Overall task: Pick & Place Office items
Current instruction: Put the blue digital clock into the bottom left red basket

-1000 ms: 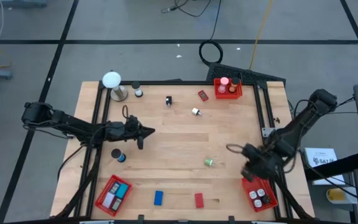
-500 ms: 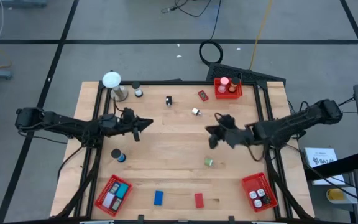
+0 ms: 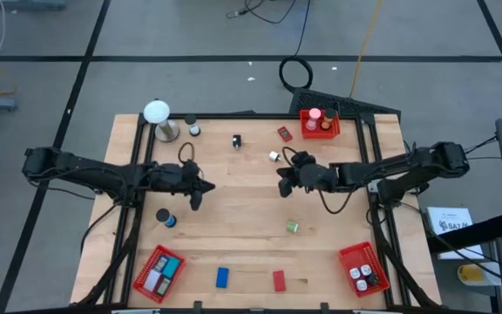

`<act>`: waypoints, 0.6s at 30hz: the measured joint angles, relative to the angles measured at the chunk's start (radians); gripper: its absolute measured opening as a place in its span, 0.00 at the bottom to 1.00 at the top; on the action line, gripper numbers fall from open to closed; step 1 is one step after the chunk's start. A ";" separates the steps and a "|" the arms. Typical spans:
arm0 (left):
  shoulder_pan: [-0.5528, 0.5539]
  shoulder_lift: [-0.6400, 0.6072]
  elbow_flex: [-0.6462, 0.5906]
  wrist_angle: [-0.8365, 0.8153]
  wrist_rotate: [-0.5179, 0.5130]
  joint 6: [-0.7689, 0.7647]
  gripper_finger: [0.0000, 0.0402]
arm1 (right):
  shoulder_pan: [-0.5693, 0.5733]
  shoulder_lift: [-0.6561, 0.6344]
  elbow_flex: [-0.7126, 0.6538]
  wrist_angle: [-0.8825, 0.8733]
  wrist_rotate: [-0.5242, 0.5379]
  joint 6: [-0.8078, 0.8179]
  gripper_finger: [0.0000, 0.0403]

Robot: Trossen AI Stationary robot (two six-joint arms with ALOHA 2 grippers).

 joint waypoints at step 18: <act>-0.349 0.429 0.478 -0.486 -0.091 -0.542 0.04 | -0.077 -0.009 -0.001 -0.131 -0.157 -0.363 0.04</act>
